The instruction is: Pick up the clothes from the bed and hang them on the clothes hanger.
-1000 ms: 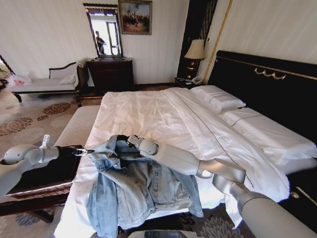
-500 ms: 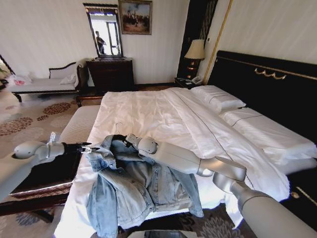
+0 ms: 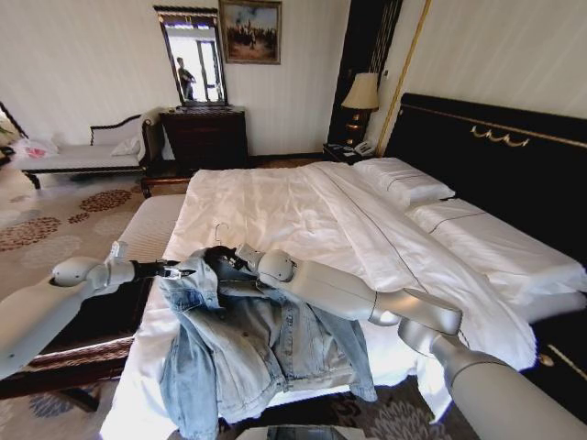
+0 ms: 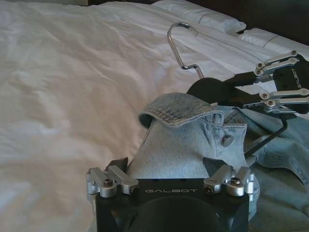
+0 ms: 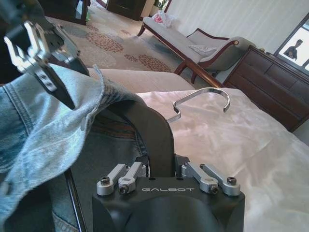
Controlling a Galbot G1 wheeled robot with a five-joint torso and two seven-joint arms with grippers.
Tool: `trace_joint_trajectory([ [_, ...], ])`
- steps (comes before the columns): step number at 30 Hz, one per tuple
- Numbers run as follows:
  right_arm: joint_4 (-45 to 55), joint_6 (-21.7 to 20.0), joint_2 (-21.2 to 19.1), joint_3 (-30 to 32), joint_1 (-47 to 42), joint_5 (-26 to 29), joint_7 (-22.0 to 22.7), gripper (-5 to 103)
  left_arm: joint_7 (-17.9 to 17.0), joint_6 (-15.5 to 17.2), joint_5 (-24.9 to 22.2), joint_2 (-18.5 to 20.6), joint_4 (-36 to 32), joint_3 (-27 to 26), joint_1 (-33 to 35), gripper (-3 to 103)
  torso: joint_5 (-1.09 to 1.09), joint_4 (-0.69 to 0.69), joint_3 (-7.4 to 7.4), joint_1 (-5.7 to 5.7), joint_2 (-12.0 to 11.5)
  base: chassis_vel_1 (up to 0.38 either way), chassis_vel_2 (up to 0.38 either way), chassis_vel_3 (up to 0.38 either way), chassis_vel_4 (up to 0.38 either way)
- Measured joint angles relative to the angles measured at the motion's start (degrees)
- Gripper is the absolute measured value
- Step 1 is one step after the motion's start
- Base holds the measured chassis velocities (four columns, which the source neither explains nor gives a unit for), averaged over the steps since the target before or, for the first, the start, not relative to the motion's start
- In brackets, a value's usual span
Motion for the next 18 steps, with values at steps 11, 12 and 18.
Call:
trace_joint_trajectory([
  [11,-0.1,0.4,0.2,0.0,-1.0,0.1,0.2,27,-3.4,-3.1,-0.1,-1.0,-0.3,-0.6,1.9,50,0.00,0.02,0.00,0.00,0.0,0.000,0.000,0.000,0.000],
  [12,-0.1,0.4,0.2,0.0,-1.1,0.0,0.3,27,-3.7,-3.3,-0.2,-1.0,-0.6,-0.7,2.1,45,0.01,0.01,0.00,0.00,0.0,0.000,0.000,0.000,0.000],
  [18,-0.1,0.4,0.4,0.1,-1.6,-0.2,0.8,27,-4.4,-4.4,-0.2,-0.9,-1.2,-0.8,2.8,39,0.00,0.00,0.00,0.00,0.0,0.000,0.000,0.000,0.000],
])
